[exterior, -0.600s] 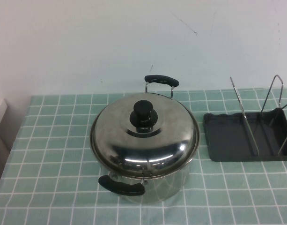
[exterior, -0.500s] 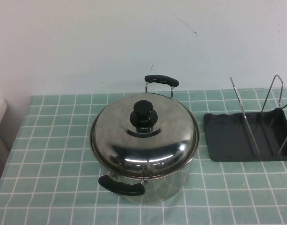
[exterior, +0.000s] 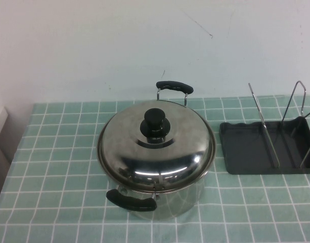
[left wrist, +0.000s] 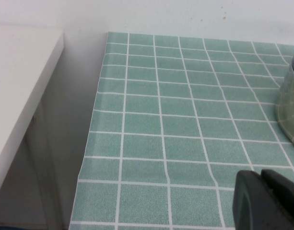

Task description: Put pot lid on rack

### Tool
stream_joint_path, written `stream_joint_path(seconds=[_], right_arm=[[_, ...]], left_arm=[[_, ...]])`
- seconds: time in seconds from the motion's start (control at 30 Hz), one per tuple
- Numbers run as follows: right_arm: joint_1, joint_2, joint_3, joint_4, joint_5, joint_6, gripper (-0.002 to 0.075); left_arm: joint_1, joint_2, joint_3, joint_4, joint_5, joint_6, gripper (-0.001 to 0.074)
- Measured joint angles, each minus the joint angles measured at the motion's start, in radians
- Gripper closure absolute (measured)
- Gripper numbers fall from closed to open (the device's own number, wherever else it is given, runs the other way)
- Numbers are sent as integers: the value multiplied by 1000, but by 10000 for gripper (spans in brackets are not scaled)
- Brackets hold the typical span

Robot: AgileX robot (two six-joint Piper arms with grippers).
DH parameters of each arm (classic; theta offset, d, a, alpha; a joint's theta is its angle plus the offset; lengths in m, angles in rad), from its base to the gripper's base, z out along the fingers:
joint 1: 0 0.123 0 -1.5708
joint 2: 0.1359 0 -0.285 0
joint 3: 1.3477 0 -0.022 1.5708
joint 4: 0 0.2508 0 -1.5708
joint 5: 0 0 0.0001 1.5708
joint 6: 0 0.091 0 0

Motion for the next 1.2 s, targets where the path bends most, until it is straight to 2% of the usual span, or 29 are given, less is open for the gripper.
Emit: stream_joint_path(seconds=[0.83, 0.97, 1.2], right_arm=[[0, 0, 2, 0, -16, 0, 727], [0, 0, 6, 0, -130, 0, 727], [0, 0, 6, 0, -603, -10, 727]], left_arm=[[0, 0, 2, 5, -31, -1, 736], [0, 0, 7, 6, -200, -1, 736], [0, 0, 8, 12, -711, 18, 736]])
